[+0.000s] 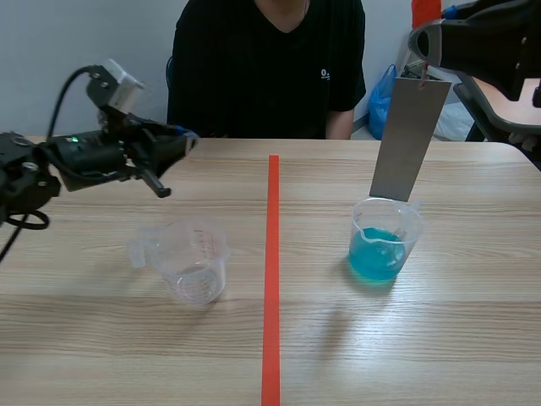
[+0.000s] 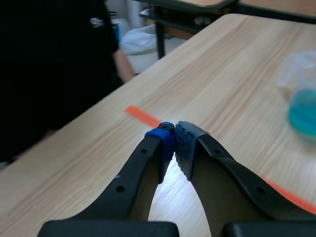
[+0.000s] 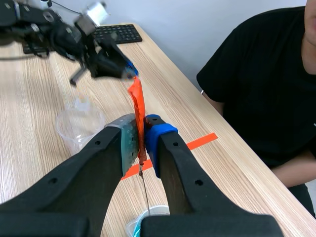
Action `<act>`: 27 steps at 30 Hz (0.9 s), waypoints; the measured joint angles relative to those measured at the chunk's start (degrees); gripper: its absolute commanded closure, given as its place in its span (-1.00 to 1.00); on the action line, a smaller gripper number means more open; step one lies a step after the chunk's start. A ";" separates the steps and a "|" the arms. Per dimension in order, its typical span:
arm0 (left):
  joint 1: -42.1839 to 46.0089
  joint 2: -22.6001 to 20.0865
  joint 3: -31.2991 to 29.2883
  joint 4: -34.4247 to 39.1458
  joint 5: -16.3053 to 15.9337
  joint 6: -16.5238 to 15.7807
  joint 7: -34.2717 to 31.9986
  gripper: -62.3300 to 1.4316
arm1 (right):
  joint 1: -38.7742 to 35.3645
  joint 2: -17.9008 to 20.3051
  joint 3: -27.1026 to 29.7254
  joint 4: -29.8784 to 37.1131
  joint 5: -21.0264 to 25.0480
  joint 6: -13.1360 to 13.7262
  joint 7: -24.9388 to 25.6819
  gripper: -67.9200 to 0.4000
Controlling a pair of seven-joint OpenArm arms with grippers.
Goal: Do the redox reaction experiment.
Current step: 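Raise the plate and point at it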
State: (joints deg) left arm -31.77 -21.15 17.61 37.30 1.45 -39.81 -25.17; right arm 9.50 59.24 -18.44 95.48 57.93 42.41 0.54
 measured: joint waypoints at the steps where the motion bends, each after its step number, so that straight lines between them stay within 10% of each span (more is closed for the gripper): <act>1: 1.14 -1.95 -1.07 1.70 -0.11 0.00 -0.11 0.82 | 0.00 0.00 0.00 0.00 0.02 0.00 0.00 0.95; 13: 25.38 -17.35 -19.30 11.96 -1.46 0.63 -0.17 0.82 | 0.00 0.00 0.00 0.00 0.00 -0.02 0.00 0.95; 27: 66.55 -11.06 -47.47 19.37 -0.98 11.37 -9.35 0.82 | 0.00 0.00 0.00 0.00 0.02 -0.02 0.00 0.95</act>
State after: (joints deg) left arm 34.79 -32.21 -29.87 56.66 0.47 -28.45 -34.52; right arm 9.50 59.24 -18.44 95.48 57.95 42.39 0.54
